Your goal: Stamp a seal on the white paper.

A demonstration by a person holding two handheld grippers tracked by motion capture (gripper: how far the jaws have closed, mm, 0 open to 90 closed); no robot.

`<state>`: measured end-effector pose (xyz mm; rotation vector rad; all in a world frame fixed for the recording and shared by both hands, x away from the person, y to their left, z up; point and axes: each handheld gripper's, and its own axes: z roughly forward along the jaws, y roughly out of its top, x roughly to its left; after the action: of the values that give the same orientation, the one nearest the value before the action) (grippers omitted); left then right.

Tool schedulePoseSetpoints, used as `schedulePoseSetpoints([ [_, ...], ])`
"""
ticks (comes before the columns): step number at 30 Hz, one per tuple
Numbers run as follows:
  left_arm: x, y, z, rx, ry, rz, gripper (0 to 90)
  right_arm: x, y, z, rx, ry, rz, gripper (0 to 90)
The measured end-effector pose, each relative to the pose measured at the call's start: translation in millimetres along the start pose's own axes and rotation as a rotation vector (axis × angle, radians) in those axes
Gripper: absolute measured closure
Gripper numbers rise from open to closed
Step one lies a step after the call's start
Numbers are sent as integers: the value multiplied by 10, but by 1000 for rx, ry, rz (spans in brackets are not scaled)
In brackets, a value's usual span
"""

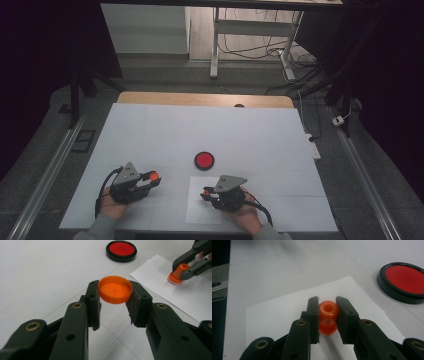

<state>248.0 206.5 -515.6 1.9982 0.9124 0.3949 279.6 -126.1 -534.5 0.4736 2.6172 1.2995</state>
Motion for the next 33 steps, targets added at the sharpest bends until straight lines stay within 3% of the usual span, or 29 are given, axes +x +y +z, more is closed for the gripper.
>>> schedulePoseSetpoints([
  [33,5,2,-13,-7,2,-1,643,8,-18,-2,-11,-4,-7,729],
])
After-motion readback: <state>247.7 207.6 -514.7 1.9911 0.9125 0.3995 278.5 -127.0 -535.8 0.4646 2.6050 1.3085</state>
